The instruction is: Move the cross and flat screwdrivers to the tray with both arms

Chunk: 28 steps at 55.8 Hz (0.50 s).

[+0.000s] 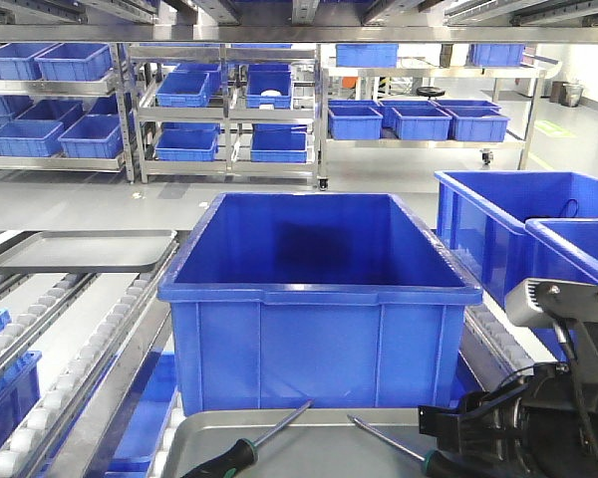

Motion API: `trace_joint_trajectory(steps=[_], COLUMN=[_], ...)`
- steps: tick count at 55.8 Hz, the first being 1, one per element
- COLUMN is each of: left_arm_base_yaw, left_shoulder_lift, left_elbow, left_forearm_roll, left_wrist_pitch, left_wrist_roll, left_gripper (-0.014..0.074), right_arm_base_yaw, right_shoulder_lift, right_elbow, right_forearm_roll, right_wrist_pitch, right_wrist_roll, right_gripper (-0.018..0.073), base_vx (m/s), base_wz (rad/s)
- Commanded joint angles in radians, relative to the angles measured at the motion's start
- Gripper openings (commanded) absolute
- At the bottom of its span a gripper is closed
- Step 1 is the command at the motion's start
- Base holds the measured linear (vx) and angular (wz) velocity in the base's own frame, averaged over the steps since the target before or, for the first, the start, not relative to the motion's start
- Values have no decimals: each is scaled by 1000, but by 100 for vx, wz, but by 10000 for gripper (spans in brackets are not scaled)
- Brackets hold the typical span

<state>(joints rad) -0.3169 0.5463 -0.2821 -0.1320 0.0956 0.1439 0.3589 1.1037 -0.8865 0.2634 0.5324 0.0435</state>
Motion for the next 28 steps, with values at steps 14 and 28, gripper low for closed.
trace_joint_trajectory(steps=[14, 28], left_arm_base_yaw=[237, 277], left_shoulder_lift=[-437, -557], left_elbow=[267, 283], left_forearm_roll=[3, 3], left_wrist_pitch=[-96, 9], left_wrist_roll=[-67, -89], left_gripper=[-8, -7], right_arm_base_yaw=[-1, -1], right_shoulder_lift=[-20, -23], right_elbow=[-32, -32], right_forearm_roll=[9, 9], right_wrist_pitch=[-64, -63], right_wrist_roll=[-13, -13], right_gripper=[473, 473], base_vx=[0, 0], base_wz=[0, 0])
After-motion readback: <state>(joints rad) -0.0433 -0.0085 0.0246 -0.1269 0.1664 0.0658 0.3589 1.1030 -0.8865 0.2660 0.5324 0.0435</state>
